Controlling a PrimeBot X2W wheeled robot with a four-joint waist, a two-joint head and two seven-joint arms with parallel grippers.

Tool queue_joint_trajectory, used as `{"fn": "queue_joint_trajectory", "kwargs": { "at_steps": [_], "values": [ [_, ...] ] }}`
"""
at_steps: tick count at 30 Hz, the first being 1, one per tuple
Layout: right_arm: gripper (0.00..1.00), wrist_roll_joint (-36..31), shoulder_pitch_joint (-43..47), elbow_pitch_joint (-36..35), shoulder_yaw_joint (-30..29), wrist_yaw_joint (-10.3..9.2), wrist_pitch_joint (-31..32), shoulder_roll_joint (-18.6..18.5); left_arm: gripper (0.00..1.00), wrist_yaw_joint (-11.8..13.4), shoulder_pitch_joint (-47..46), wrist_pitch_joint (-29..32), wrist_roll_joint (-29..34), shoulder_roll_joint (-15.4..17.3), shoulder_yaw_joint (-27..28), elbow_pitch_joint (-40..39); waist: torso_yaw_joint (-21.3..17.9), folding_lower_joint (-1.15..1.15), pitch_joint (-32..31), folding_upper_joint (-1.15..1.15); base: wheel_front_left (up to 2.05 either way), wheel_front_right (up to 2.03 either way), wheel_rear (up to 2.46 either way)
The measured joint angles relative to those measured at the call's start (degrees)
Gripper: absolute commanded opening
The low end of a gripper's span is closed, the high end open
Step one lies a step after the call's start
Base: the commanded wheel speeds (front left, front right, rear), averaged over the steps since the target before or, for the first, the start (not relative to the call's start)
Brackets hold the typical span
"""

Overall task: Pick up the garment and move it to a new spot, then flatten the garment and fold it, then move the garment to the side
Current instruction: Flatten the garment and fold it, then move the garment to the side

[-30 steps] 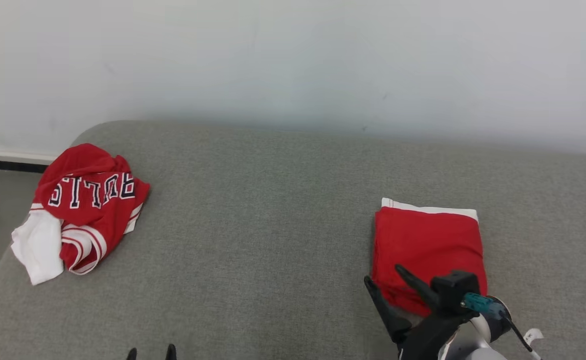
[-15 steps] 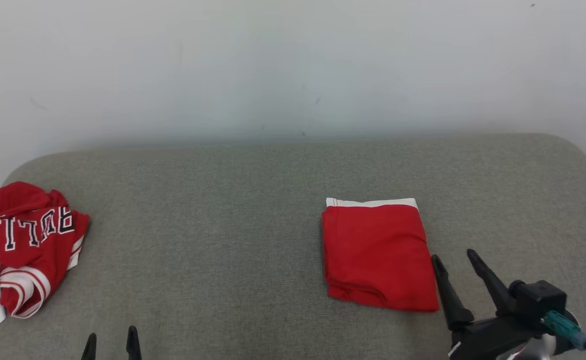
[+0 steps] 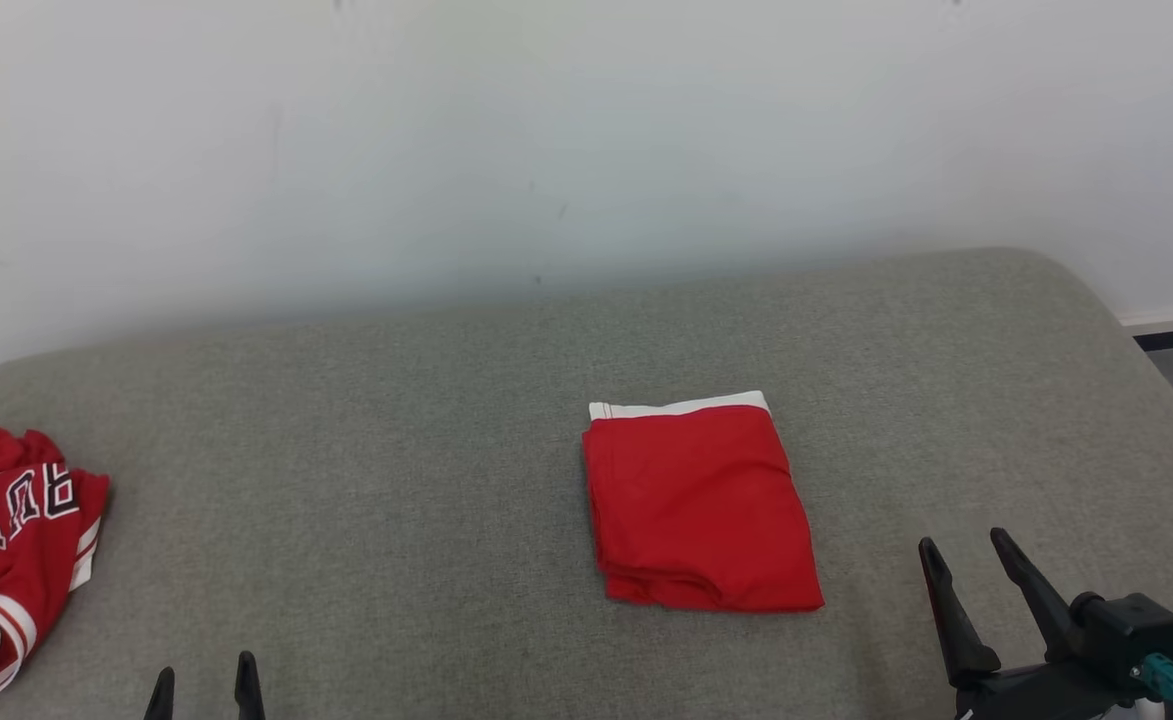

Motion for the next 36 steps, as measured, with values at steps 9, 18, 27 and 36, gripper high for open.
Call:
{"fn": "queue_joint_trajectory", "kwargs": {
  "at_steps": [9, 18, 27, 36],
  "values": [
    [1.00, 2.4, -2.2, 4.9, 4.0, 0.00, -1.7, -1.6, 1.00, -0.5, -0.3, 0.0, 0.6, 0.0, 1.2, 1.7, -1.6, 0.00, -0.4, 0.00, 0.00, 0.00, 0.00],
    [1.00, 3.4, -3.4, 6.8, 5.8, 0.00, -2.4, -1.7, 1.00, -0.6, 0.9, 0.0, 0.9, 0.0, 1.2, 2.3, -1.7, 0.00, -0.6, 0.00, 0.00, 0.00, 0.00],
    [1.00, 3.3, -3.6, 8.2, 6.4, 0.00, -2.9, -1.5, 1.00, -0.9, 1.0, 0.0, 0.9, 0.0, 1.2, 2.7, -0.7, 0.00, -1.0, 0.00, 0.00, 0.00, 0.00],
    [1.00, 3.0, -4.2, 9.0, 7.0, 0.00, -2.9, -0.6, 1.00, -1.0, 1.0, 0.0, 0.9, 0.0, 1.3, 3.0, -0.1, 0.00, -0.9, 0.00, 0.00, 0.00, 0.00]
  ]
}}
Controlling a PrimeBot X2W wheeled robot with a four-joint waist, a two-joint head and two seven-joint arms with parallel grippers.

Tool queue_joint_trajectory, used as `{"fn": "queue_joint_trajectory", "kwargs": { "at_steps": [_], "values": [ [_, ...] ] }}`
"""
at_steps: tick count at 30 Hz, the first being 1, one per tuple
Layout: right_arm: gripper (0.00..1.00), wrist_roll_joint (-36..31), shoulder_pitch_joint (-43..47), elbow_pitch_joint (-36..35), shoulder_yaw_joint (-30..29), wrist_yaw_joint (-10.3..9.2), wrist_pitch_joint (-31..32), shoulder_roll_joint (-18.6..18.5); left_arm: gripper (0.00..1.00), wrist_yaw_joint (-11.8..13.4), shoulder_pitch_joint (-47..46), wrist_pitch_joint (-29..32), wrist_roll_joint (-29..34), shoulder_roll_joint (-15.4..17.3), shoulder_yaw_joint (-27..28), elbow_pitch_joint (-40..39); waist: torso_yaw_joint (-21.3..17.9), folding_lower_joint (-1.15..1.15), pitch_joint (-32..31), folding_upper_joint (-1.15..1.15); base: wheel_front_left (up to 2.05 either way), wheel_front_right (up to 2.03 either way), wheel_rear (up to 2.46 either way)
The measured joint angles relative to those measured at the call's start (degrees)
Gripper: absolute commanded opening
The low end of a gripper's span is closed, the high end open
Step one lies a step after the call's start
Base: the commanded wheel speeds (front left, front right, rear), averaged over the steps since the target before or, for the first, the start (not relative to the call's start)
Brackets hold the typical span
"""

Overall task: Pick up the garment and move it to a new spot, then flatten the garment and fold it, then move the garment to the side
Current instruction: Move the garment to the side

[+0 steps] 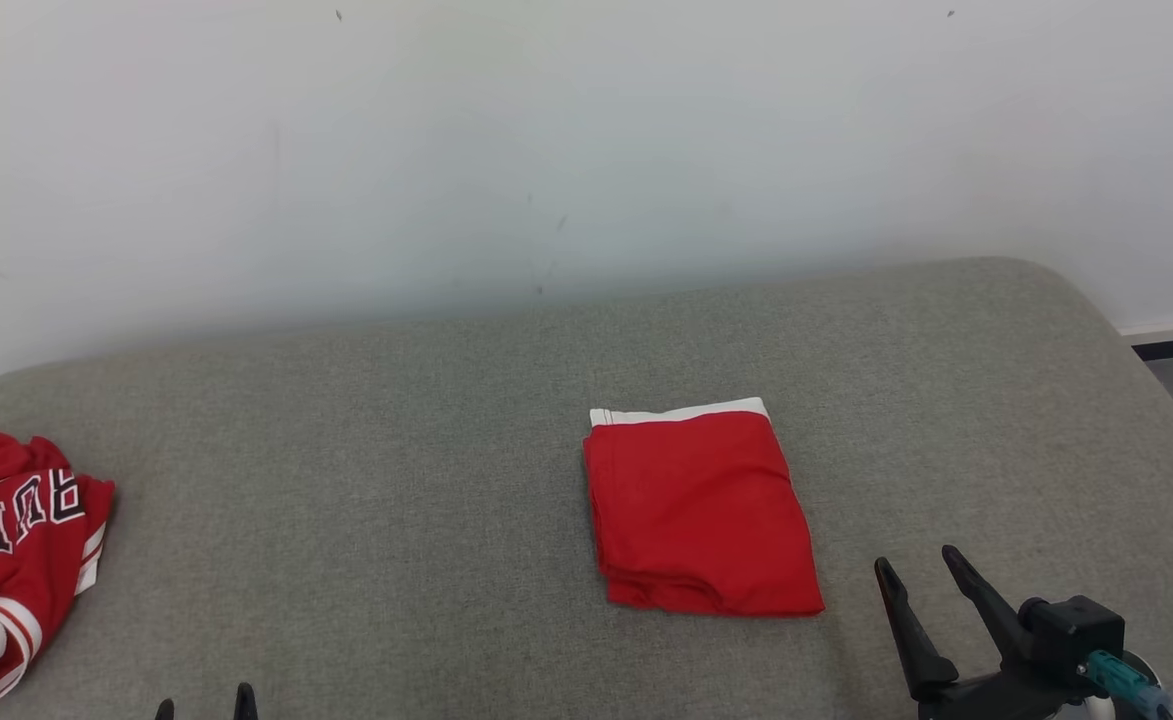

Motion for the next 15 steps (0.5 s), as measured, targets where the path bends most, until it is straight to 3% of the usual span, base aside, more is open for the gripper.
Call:
{"fn": "queue_joint_trajectory", "kwargs": {
  "at_steps": [15],
  "values": [
    [1.00, 0.6, -3.3, -0.7, 1.1, 0.00, 3.8, -1.3, 1.00, 0.0, -0.3, 0.0, -0.7, 0.0, -1.0, 0.4, 1.2, 0.00, 1.3, 0.00, 0.00, 0.00, 0.00]
  ]
}}
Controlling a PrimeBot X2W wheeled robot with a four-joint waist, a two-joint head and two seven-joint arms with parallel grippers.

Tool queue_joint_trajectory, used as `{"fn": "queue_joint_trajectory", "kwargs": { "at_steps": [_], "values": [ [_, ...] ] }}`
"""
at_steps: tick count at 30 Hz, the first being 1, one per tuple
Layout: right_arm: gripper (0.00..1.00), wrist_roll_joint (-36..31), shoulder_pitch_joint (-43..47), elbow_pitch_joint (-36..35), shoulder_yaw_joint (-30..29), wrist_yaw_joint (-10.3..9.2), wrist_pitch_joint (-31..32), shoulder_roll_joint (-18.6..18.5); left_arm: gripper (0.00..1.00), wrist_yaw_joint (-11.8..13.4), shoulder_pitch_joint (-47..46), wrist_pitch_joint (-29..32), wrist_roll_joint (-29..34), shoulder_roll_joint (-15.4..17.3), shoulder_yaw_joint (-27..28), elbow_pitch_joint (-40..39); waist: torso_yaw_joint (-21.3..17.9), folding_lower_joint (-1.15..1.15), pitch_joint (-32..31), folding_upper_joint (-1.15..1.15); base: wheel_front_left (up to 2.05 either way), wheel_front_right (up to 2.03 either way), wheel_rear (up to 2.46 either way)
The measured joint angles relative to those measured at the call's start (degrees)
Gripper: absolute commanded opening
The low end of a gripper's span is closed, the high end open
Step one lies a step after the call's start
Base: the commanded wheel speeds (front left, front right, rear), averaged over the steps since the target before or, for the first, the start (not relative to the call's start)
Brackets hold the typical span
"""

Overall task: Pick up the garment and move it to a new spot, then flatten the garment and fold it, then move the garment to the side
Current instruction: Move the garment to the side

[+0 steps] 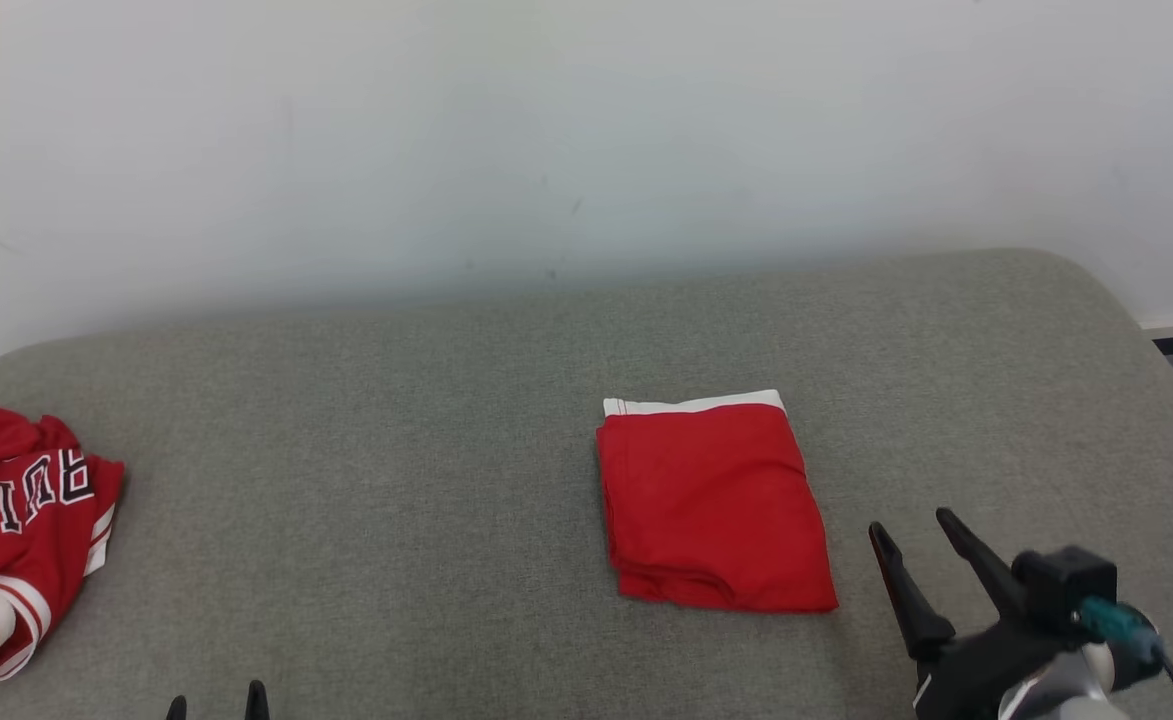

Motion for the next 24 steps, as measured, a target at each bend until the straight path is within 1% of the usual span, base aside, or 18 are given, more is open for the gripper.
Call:
{"fn": "queue_joint_trajectory", "kwargs": {
  "at_steps": [2, 6, 10, 17, 19, 24],
  "values": [
    [1.00, 0.1, -0.8, -0.1, 0.1, 0.00, 1.1, -0.3, 1.00, 0.0, -0.1, 0.0, 0.0, 0.0, -0.1, 0.0, 0.2, 0.00, 0.1, 0.00, 0.00, 0.00, 0.00],
    [1.00, 1.9, -4.5, 0.5, -0.8, 0.00, 8.0, -1.0, 1.00, 0.0, -0.6, 0.0, 0.1, 0.0, -1.0, 0.1, 1.0, 0.00, 0.5, 0.00, 0.00, 0.00, 0.00],
    [1.00, 4.5, -7.8, 2.9, -3.8, 0.00, 18.0, -1.2, 1.00, 0.0, -1.0, 0.0, 0.0, 0.0, -1.9, 0.2, 2.5, 0.00, 0.7, 0.00, 0.00, 0.00, 0.00],
    [1.00, 5.8, -11.2, 6.6, -9.4, 0.00, 35.4, -1.1, 1.00, 0.0, -2.0, 0.0, -0.3, 0.0, -4.0, 0.2, 6.2, 0.00, 1.5, 0.00, 0.00, 0.00, 0.00],
    [1.00, 5.4, -11.8, 7.2, -10.4, 0.00, 39.7, -1.0, 1.00, 0.0, -2.1, 0.0, -0.4, 0.0, -4.6, 0.0, 7.3, 0.00, 1.9, 0.00, 0.00, 0.00, 0.00],
    [1.00, 2.0, -15.0, 8.0, -13.5, 0.00, 46.3, -0.2, 1.00, 0.0, -3.6, 0.0, -0.9, 0.0, -5.3, -0.9, 9.2, 0.00, 4.5, 0.00, 0.00, 0.00, 0.00]
  ]
}}
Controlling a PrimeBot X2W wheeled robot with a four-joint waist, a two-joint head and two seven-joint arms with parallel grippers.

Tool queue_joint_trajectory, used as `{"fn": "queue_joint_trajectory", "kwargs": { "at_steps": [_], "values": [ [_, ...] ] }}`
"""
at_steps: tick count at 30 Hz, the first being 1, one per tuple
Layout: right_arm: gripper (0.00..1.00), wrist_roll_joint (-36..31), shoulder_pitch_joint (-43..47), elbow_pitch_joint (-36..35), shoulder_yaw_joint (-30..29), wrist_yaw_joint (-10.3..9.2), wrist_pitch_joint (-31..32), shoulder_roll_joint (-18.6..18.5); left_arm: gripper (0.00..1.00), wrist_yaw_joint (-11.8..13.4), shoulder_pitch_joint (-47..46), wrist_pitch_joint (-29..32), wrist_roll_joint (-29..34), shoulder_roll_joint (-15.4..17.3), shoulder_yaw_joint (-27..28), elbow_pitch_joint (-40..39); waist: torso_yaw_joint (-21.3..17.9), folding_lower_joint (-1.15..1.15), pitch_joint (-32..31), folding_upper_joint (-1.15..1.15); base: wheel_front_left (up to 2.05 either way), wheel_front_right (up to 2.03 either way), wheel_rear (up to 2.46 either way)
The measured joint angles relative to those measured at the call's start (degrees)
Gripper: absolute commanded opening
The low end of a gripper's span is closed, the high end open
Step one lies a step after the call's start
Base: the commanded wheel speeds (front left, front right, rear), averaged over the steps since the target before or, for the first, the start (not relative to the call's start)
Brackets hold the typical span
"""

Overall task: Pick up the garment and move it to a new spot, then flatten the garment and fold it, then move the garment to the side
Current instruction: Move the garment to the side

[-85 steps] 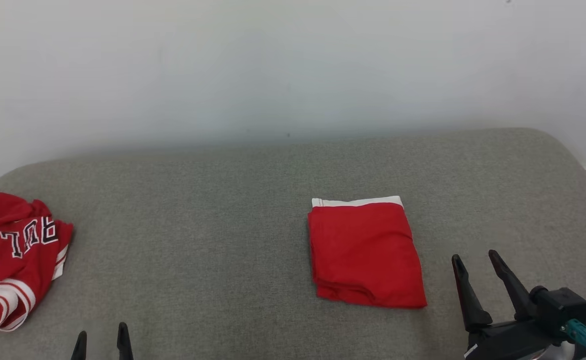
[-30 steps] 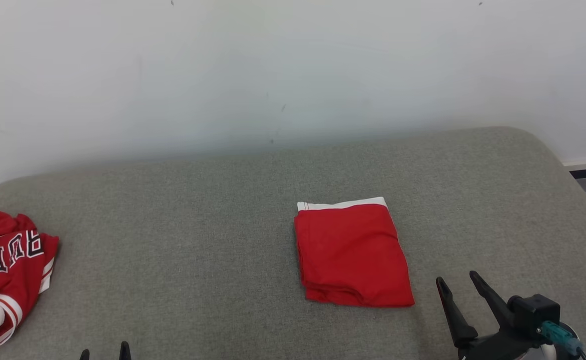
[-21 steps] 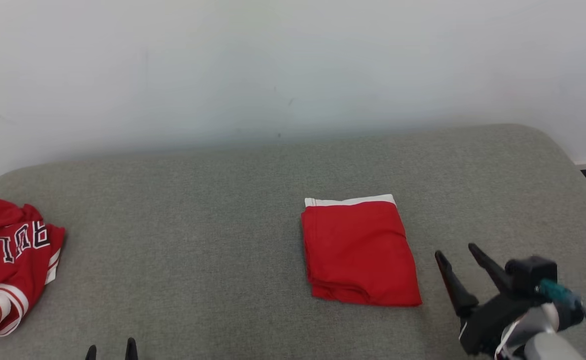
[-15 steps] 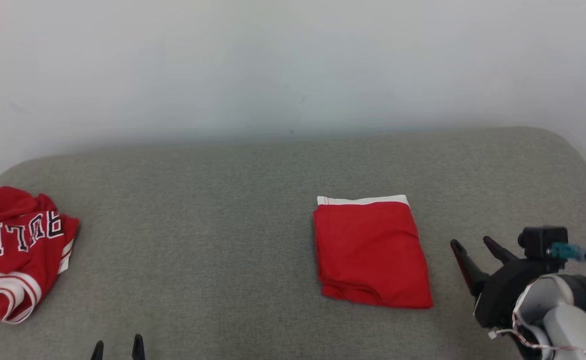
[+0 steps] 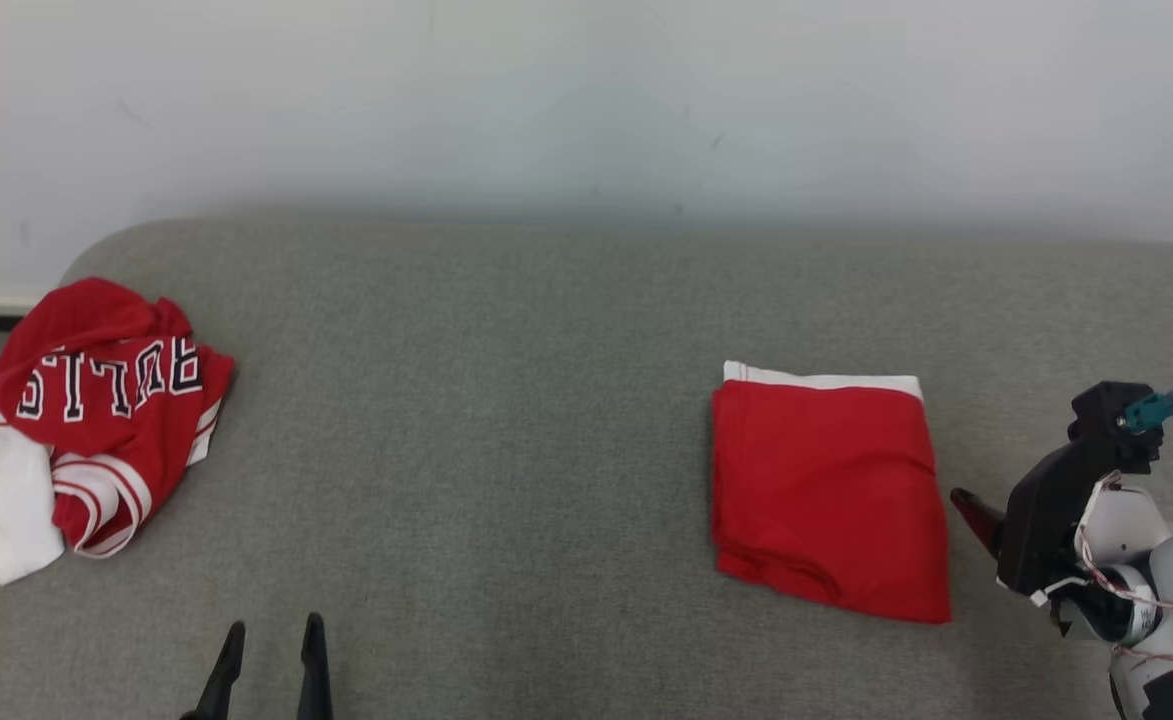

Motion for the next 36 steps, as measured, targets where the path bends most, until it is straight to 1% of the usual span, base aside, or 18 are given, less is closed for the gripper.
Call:
{"fn": "queue_joint_trajectory", "kwargs": {
  "at_steps": [6, 10, 16, 18, 19, 20, 21, 22, 26, 30, 36],
  "values": [
    [1.00, -3.7, -2.8, 1.8, -5.5, 0.00, 5.2, 2.4, 1.00, 0.0, -2.7, 0.0, -0.4, 0.0, -1.8, -1.4, 2.3, 0.00, 3.7, 0.00, 0.00, 0.00, 0.00],
    [1.00, -6.4, -3.6, 2.2, -8.2, 0.00, 7.4, 3.6, 1.00, 0.1, -4.1, 0.0, -0.9, 0.0, -3.0, -1.7, 4.0, 0.00, 5.9, 0.00, 0.00, 0.00, 0.00],
    [1.00, -9.6, -4.4, 1.9, -10.6, 0.00, 10.3, 4.9, 1.00, 0.8, -5.7, 0.0, -1.3, 0.0, -4.5, -1.8, 6.0, 0.00, 9.0, 0.00, 0.00, 0.00, 0.00],
    [1.00, -9.8, -4.8, 1.5, -11.7, -0.01, 12.9, 5.3, 1.00, 1.1, -5.7, 0.0, -1.4, 0.0, -4.8, -2.0, 6.6, -0.02, 10.3, -0.01, 0.00, 0.00, 0.00],
    [0.83, -9.8, -5.0, 1.1, -11.7, -0.02, 13.8, 5.3, 1.00, 1.1, -5.8, 0.0, -1.5, 0.0, -4.8, -2.1, 6.7, -0.02, 10.7, -0.01, 0.00, 0.00, 0.00],
    [0.42, -10.0, -5.0, 0.5, -11.6, -0.10, 14.3, 5.3, 1.00, 1.3, -5.9, 0.0, -1.5, 0.0, -4.7, -2.2, 6.7, -0.02, 11.1, -0.01, 0.00, 0.00, 0.00],
    [0.24, -10.1, -5.0, -0.1, -11.5, -0.10, 14.6, 5.2, 1.00, 1.5, -6.0, 0.0, -1.5, 0.0, -4.7, -2.3, 6.7, -0.02, 11.5, -0.01, 0.00, 0.00, 0.00],
    [0.00, -10.3, -5.1, -0.7, -11.2, -0.09, 14.6, 5.2, 1.00, 1.5, -6.1, 0.0, -1.5, 0.0, -4.6, -2.3, 6.6, -0.02, 11.8, -0.01, 0.00, 0.00, 0.00],
    [0.00, -10.3, -5.2, -3.1, -9.5, 0.08, 14.5, 5.2, 1.00, 1.5, -6.8, 0.0, -1.5, 0.0, -4.4, -3.0, 5.3, -0.01, 12.7, 0.00, 0.00, 0.00, 0.00],
    [0.00, -9.7, -5.4, -5.3, -6.6, 0.09, 13.8, 4.2, 1.00, 1.4, -8.0, 0.0, -1.4, 0.0, -4.0, -4.3, 3.1, 0.00, 13.4, 0.00, 0.00, 0.00, 0.00],
    [0.00, -10.3, -6.6, -8.3, 0.2, 0.04, 12.2, -1.2, 1.00, 0.9, -10.3, 0.0, 0.0, 0.0, -4.0, -6.8, -1.1, 0.01, 15.1, 0.01, 0.00, 0.00, 0.00]
  ]
}}
